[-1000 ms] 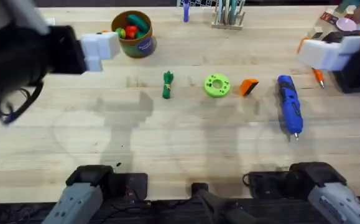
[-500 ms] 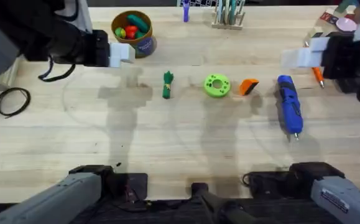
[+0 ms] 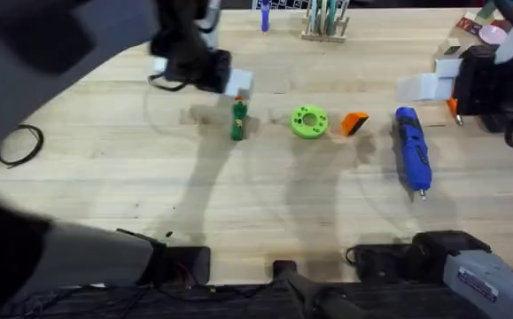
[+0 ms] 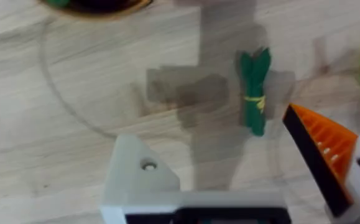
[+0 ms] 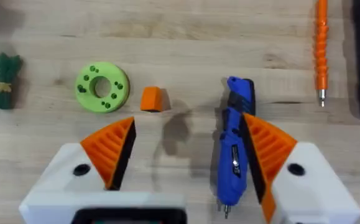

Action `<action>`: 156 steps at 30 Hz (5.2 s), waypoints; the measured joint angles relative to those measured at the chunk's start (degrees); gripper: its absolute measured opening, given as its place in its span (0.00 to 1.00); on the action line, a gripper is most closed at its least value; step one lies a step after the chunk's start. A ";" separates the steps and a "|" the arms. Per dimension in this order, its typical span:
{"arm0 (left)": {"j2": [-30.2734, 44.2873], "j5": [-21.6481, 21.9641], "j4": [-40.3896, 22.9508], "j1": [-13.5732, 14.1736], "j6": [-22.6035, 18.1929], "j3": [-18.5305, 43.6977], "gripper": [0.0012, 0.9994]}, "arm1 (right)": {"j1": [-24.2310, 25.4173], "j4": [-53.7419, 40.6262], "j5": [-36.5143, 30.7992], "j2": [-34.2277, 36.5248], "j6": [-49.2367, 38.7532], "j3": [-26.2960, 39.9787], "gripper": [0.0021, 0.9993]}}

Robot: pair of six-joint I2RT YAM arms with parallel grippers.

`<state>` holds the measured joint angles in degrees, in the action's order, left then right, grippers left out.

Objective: Pick up the gripper from the table and insert it into the empty holder that is missing its gripper. Then pick up a screw, insert it into the mounting hole, and use the screwdriver to tighten it. Finally, clean up the table by picking up the vegetable and placing it into the bucket.

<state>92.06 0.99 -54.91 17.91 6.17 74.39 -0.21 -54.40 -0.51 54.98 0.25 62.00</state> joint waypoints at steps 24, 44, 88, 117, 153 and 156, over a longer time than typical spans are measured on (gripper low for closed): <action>19.59 -2.73 -1.76 2.77 11.76 4.76 0.89 | 0.00 -0.01 0.00 0.00 -0.02 0.02 0.99; 19.73 -3.34 -2.35 2.95 12.52 5.00 0.00 | 0.00 -0.01 0.00 0.00 -0.02 0.02 0.99; -16.14 0.71 -11.62 2.95 14.40 5.01 0.99 | 0.00 -7.39 0.00 0.00 0.00 0.04 0.99; -58.79 15.13 -7.23 2.60 13.50 -8.31 0.99 | 0.00 -19.29 0.00 0.00 -0.02 0.11 0.99; -91.79 -55.43 46.11 -19.12 -0.14 -71.64 0.99 | 0.00 -19.31 0.00 0.00 -0.02 0.13 0.99; -91.76 -57.09 48.03 -19.12 1.41 -72.93 0.99 | 0.00 -19.30 0.00 0.00 0.00 0.13 0.99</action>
<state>0.30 -56.10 -6.87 -1.21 7.58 1.46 -0.21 -73.70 -0.51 54.98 0.25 62.13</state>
